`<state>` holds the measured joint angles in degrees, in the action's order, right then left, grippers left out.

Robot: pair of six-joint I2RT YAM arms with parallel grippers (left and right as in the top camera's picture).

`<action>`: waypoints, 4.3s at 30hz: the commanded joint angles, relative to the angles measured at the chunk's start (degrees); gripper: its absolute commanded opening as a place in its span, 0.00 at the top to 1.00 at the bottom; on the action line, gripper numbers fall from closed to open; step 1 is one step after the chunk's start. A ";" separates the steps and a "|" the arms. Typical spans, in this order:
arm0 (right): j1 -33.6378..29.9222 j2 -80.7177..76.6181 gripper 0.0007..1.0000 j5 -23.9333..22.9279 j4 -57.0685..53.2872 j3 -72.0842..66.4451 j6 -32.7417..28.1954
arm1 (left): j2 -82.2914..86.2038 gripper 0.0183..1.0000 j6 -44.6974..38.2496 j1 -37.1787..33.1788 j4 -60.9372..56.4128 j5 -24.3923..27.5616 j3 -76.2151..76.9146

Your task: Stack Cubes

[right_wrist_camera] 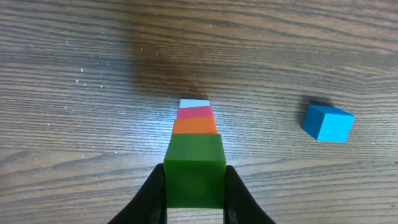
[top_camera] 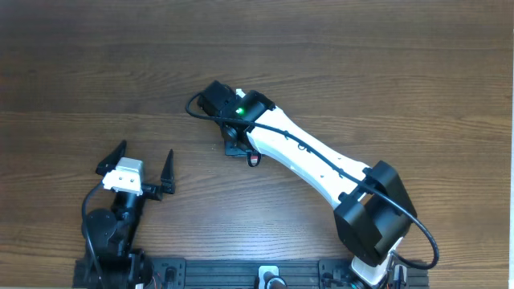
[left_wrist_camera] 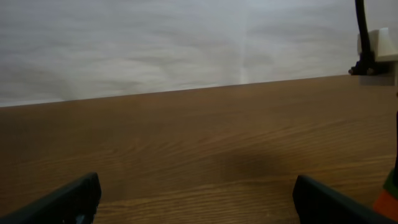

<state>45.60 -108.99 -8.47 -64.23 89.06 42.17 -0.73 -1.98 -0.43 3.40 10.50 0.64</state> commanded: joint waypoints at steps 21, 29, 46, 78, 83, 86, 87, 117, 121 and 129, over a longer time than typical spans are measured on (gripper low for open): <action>-0.31 -0.85 0.66 0.04 0.17 0.39 -0.02 | 0.35 0.00 -0.79 0.22 0.07 -0.33 -0.33; -0.31 -0.85 0.64 0.02 0.20 0.39 -0.02 | 0.35 0.00 -0.79 0.22 0.07 -0.33 -0.33; -1.77 -0.35 0.32 1.18 -2.95 5.79 -2.49 | 0.35 0.00 -0.79 0.22 0.07 -0.33 -0.33; -19.56 1.57 0.17 9.20 -2.10 -7.15 -17.51 | 0.35 0.00 -0.79 0.22 0.07 -0.33 -0.33; -21.09 1.66 0.17 10.58 3.87 -13.29 -17.62 | 0.35 0.00 -0.79 0.22 0.04 -0.33 -0.33; -22.10 1.66 0.17 10.60 6.47 -15.96 -17.62 | 0.35 0.00 -0.79 0.22 0.07 -0.31 -0.33; -22.43 1.66 0.17 10.62 7.28 -16.83 -17.59 | 0.35 0.00 -0.79 0.22 0.04 -0.33 -0.33; -21.73 1.64 0.59 10.99 12.26 -20.98 -15.21 | 0.35 0.00 -0.79 0.22 0.04 -0.33 -0.33; -21.49 1.64 0.64 11.02 12.44 -20.98 -15.21 | 0.35 0.00 -0.79 0.22 0.04 -0.31 -0.33; -21.22 1.64 0.71 11.02 12.85 -20.98 -15.19 | 0.35 0.00 -0.79 0.22 0.04 -0.33 -0.33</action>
<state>23.88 -108.71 2.50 -51.81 68.34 26.76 -0.73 -1.98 -0.43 3.40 10.50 0.64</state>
